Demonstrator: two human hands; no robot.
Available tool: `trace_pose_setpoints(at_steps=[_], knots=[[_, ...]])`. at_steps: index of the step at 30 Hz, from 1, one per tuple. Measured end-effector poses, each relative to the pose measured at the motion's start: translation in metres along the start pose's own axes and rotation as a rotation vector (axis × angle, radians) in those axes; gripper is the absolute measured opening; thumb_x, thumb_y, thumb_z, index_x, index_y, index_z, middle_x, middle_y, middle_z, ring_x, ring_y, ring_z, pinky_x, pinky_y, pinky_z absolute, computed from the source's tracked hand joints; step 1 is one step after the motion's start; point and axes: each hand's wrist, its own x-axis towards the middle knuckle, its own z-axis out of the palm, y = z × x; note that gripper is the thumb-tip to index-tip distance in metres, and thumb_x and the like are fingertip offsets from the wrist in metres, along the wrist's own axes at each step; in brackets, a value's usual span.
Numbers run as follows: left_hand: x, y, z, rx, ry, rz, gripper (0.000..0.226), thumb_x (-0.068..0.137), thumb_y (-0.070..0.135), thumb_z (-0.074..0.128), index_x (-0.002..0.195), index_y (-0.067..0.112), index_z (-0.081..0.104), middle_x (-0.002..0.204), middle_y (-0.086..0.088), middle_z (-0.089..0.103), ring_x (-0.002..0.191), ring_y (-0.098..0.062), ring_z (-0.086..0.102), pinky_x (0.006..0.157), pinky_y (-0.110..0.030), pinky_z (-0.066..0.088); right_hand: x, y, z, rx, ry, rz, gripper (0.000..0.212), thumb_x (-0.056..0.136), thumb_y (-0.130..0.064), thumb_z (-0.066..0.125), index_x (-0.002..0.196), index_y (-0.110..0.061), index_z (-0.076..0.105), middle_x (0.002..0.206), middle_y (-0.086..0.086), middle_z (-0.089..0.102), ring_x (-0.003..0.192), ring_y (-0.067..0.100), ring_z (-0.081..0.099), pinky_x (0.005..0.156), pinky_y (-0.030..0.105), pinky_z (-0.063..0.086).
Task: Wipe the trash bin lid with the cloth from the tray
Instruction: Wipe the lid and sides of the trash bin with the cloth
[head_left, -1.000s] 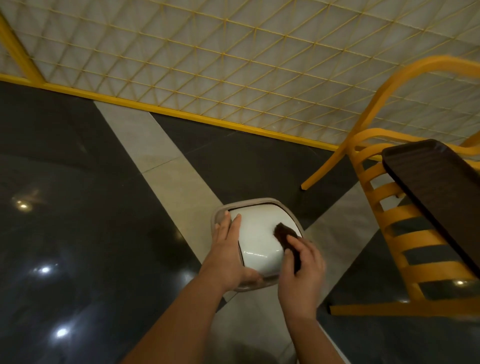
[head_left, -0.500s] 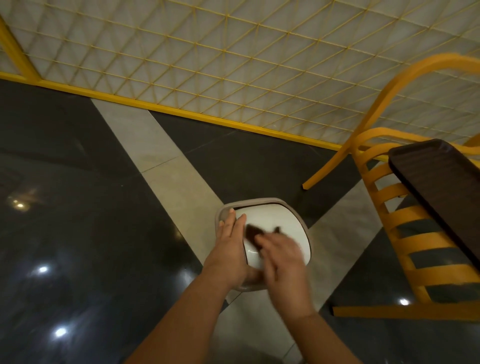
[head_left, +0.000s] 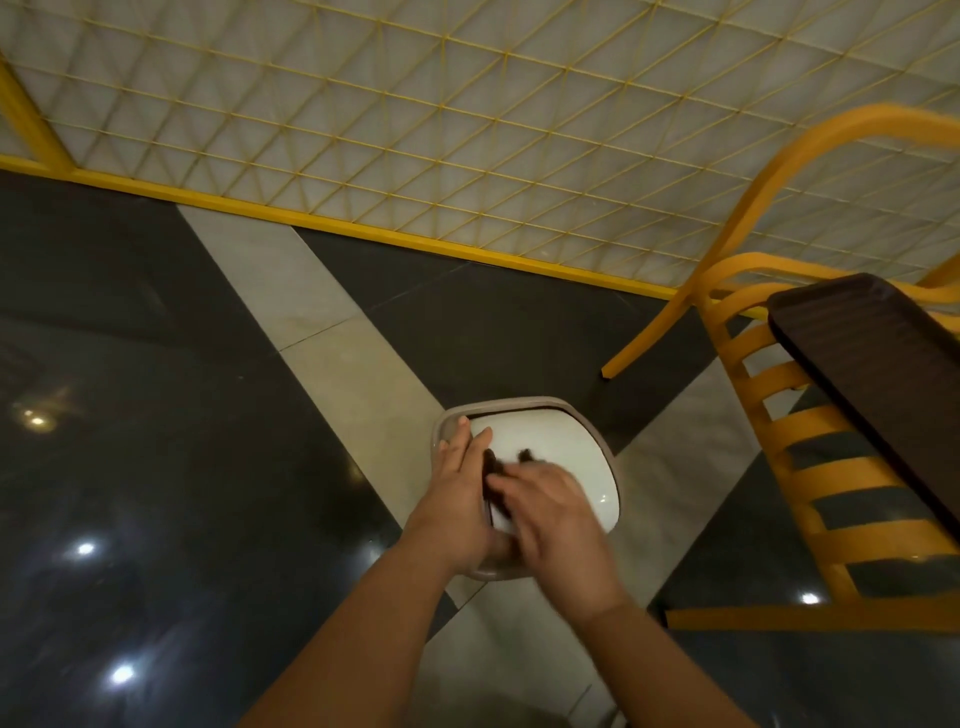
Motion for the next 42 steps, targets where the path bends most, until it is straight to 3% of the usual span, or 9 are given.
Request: trace_pose_setpoints(at_steps=[5, 12, 15, 21, 26, 32, 34, 38, 42], knots=[[-0.005, 0.002, -0.009, 0.048, -0.071, 0.010, 0.131, 0.061, 0.036, 0.086, 0.146, 0.037, -0.015, 0.148, 0.019, -0.035, 0.144, -0.016, -0.017, 0.118, -0.042, 0.017, 0.013, 0.057, -0.032, -0.041, 0.037, 0.489, 0.028, 0.094, -0.015, 0.054, 0.118, -0.022, 0.067, 0.119, -0.001, 0.066, 0.112, 0.017, 0.052, 0.097, 0.023, 0.034], [-0.011, 0.001, -0.040, -0.102, 0.234, -0.020, 0.086, 0.084, 0.006, 0.063, 0.148, 0.035, 0.014, 0.158, 0.004, 0.004, 0.145, -0.019, 0.013, 0.115, -0.040, 0.024, -0.020, 0.035, -0.031, 0.048, 0.031, 0.635, 0.034, 0.097, -0.023, 0.049, 0.130, -0.026, 0.056, 0.132, -0.003, 0.056, 0.122, 0.012, 0.043, 0.103, 0.027, 0.032], [-0.012, 0.003, -0.026, -0.212, 0.174, -0.067, 0.062, 0.095, 0.016, 0.046, 0.149, 0.026, 0.017, 0.157, -0.001, 0.012, 0.143, -0.022, 0.017, 0.116, -0.043, 0.024, -0.030, 0.005, -0.023, 0.079, 0.054, 0.606, 0.039, 0.095, -0.029, 0.052, 0.134, -0.027, 0.053, 0.133, -0.008, 0.052, 0.120, 0.006, 0.039, 0.102, 0.023, 0.030], [-0.001, 0.013, 0.001, -0.254, 0.232, -0.151, 0.057, 0.101, 0.032, 0.026, 0.150, 0.026, -0.003, 0.158, 0.003, -0.017, 0.145, -0.017, -0.013, 0.119, -0.040, 0.001, -0.045, -0.029, -0.011, 0.185, -0.048, 0.360, 0.046, 0.087, -0.024, 0.067, 0.129, -0.036, 0.055, 0.126, -0.021, 0.053, 0.117, -0.002, 0.044, 0.103, 0.018, 0.032], [0.001, 0.012, 0.004, -0.125, 0.348, -0.204, 0.062, 0.100, 0.036, 0.032, 0.149, 0.031, -0.005, 0.157, 0.008, -0.018, 0.146, -0.020, -0.004, 0.118, -0.044, 0.014, -0.037, 0.013, -0.014, 0.285, 0.115, 0.787, 0.031, 0.092, -0.017, 0.059, 0.120, -0.032, 0.061, 0.120, -0.008, 0.060, 0.113, 0.014, 0.054, 0.100, 0.037, 0.047], [-0.001, 0.011, 0.019, -0.264, 0.417, -0.191, 0.054, 0.101, 0.034, 0.022, 0.150, 0.031, -0.001, 0.158, 0.011, -0.006, 0.146, -0.012, -0.001, 0.119, -0.041, 0.013, -0.032, -0.037, 0.010, 0.264, 0.066, 0.449, 0.033, 0.094, -0.030, 0.050, 0.125, -0.032, 0.062, 0.125, -0.022, 0.055, 0.119, -0.003, 0.045, 0.107, 0.020, 0.031], [0.000, 0.008, 0.018, -0.270, 0.403, -0.167, 0.054, 0.101, 0.035, 0.021, 0.150, 0.030, 0.000, 0.159, 0.010, -0.007, 0.146, -0.012, -0.001, 0.119, -0.042, 0.013, -0.034, -0.018, 0.016, 0.272, 0.131, 0.533, 0.031, 0.095, -0.025, 0.052, 0.122, -0.031, 0.063, 0.125, -0.016, 0.058, 0.119, 0.002, 0.048, 0.107, 0.024, 0.035], [0.004, 0.005, 0.016, -0.212, 0.333, -0.167, 0.055, 0.100, 0.042, 0.019, 0.149, 0.033, -0.005, 0.158, 0.010, -0.007, 0.146, -0.017, 0.003, 0.118, -0.044, 0.018, -0.033, 0.015, 0.013, 0.438, 0.161, 1.026, 0.029, 0.097, -0.022, 0.051, 0.122, -0.033, 0.062, 0.124, -0.004, 0.063, 0.108, 0.015, 0.059, 0.099, 0.040, 0.050], [0.008, 0.005, 0.009, -0.243, 0.273, -0.112, 0.052, 0.101, 0.035, 0.022, 0.149, 0.034, 0.001, 0.158, 0.012, -0.004, 0.145, -0.014, 0.004, 0.118, -0.041, 0.014, -0.024, -0.020, 0.012, 0.370, 0.186, 0.808, 0.028, 0.096, -0.021, 0.053, 0.119, -0.030, 0.064, 0.124, -0.012, 0.061, 0.117, 0.009, 0.052, 0.106, 0.031, 0.041]])
